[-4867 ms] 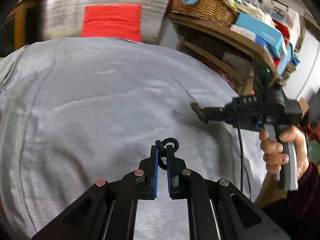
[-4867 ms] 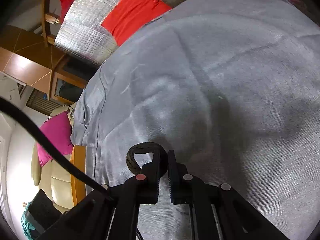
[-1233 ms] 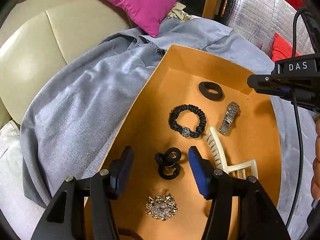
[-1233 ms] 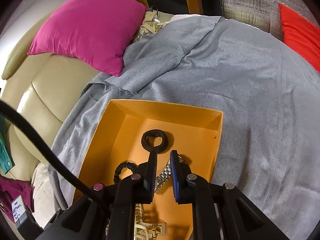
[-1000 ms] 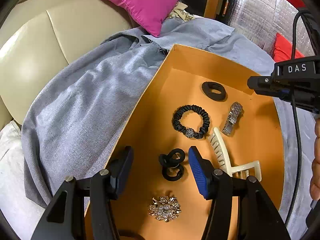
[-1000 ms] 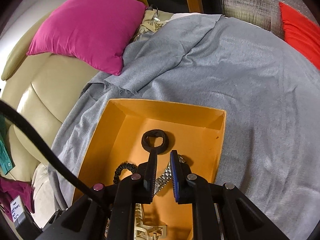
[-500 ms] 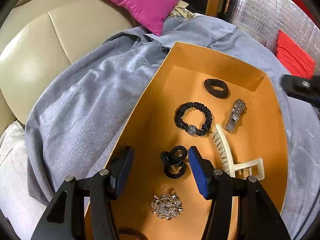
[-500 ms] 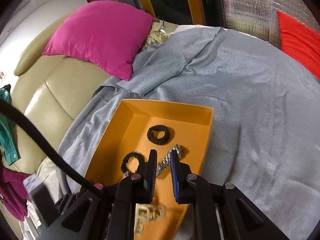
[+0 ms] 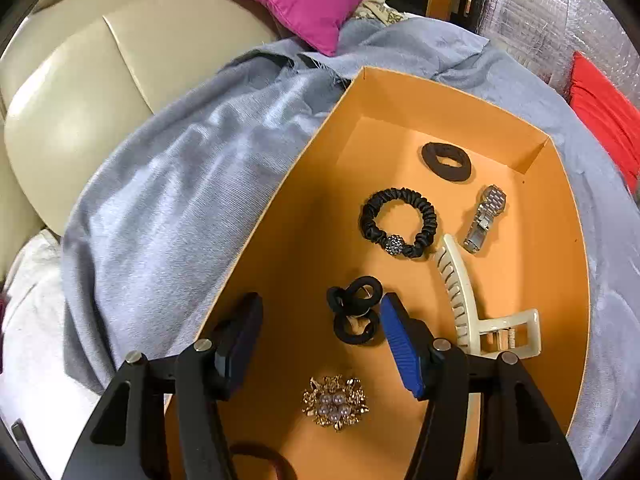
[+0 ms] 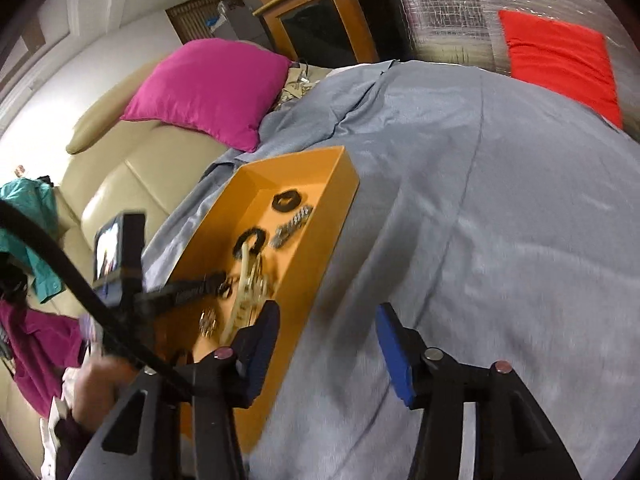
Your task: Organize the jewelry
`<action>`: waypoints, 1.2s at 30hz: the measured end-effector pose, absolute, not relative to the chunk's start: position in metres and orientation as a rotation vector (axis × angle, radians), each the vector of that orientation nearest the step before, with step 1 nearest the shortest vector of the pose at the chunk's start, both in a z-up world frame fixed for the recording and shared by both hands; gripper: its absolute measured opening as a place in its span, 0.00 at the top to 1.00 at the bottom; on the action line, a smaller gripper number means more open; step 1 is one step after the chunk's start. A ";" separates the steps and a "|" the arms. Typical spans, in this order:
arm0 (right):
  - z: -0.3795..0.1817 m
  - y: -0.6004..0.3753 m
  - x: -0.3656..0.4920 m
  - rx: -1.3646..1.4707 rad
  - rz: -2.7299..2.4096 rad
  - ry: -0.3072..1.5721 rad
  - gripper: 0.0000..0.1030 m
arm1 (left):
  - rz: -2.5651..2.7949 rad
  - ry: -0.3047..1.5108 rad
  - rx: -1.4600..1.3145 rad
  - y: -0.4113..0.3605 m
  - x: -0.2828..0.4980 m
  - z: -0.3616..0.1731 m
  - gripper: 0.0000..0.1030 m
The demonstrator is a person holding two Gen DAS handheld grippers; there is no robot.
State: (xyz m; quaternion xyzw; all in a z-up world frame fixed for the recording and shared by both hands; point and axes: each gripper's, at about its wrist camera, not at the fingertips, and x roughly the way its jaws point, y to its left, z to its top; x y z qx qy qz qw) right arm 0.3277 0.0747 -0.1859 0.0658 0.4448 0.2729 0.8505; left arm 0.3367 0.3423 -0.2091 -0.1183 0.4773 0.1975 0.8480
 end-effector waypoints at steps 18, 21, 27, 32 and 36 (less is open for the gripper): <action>-0.158 0.096 0.252 0.111 0.692 0.757 0.49 | 0.624 0.799 0.004 0.294 0.222 -0.117 0.31; -0.143 0.096 0.224 0.060 0.673 0.710 0.49 | 0.634 0.744 0.001 0.290 0.189 -0.091 0.30; -0.106 0.101 0.170 -0.020 0.665 0.645 0.49 | 0.637 0.620 0.074 0.271 0.135 -0.042 0.16; -0.073 0.102 0.139 -0.045 0.649 0.615 0.49 | 0.649 0.511 0.141 0.259 0.089 -0.004 0.13; -0.052 0.098 0.120 -0.047 0.625 0.617 0.49 | 0.636 0.450 0.150 0.252 0.057 0.021 0.12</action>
